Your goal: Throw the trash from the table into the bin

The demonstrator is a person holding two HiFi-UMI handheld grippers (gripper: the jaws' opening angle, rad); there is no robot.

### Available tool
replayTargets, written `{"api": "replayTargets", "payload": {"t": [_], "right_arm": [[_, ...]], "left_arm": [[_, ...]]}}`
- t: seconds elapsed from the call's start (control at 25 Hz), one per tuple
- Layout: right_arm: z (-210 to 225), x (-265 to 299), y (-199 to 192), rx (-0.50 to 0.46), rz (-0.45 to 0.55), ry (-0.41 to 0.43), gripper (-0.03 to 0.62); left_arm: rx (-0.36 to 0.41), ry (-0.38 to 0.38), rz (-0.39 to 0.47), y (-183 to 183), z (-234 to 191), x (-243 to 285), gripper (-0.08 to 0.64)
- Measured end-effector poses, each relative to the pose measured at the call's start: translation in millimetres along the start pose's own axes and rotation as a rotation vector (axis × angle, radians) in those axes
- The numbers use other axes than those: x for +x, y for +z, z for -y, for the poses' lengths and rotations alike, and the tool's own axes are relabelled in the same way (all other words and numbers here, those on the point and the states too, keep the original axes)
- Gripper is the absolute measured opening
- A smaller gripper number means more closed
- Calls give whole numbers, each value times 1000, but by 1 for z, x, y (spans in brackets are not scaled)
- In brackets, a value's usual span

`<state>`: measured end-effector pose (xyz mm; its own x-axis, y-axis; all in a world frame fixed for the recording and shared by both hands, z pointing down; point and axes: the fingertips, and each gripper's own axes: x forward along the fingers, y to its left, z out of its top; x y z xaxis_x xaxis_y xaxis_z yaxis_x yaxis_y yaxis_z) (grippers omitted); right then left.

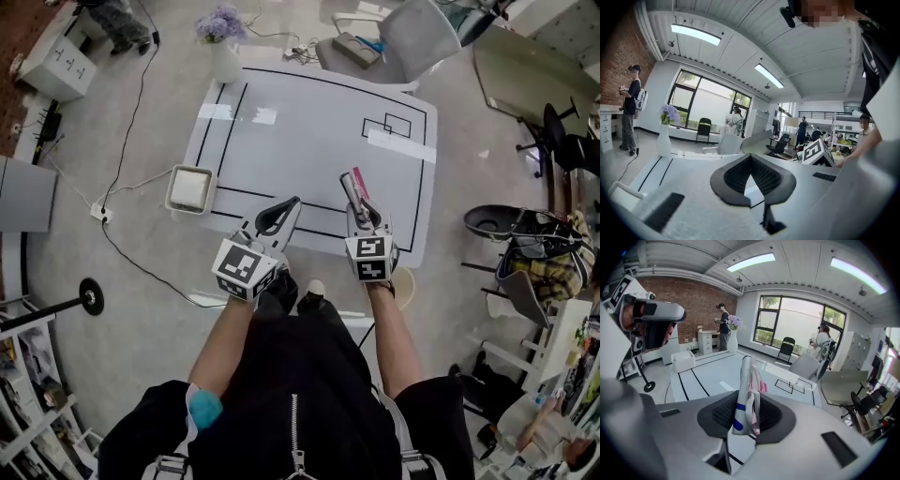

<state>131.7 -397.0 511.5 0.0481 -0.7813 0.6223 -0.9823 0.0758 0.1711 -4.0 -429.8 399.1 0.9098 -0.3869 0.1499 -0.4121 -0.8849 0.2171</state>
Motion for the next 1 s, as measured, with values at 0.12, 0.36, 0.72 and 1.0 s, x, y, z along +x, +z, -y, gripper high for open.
{"api": "replayTargets", "payload": {"t": [0.12, 0.36, 0.72, 1.0], "right_arm": [[9, -12, 7, 27, 33, -30, 95], [30, -42, 4, 101, 58, -135, 95], [62, -83, -11, 158, 73, -257, 95], [82, -114, -34, 199, 72, -320, 95]], "left_arm": [[17, -55, 0, 1, 11, 17, 5], [40, -207, -9, 0, 43, 48, 5], [54, -340, -11, -3, 87, 77, 5], [71, -416, -27, -6, 127, 89, 5]]}}
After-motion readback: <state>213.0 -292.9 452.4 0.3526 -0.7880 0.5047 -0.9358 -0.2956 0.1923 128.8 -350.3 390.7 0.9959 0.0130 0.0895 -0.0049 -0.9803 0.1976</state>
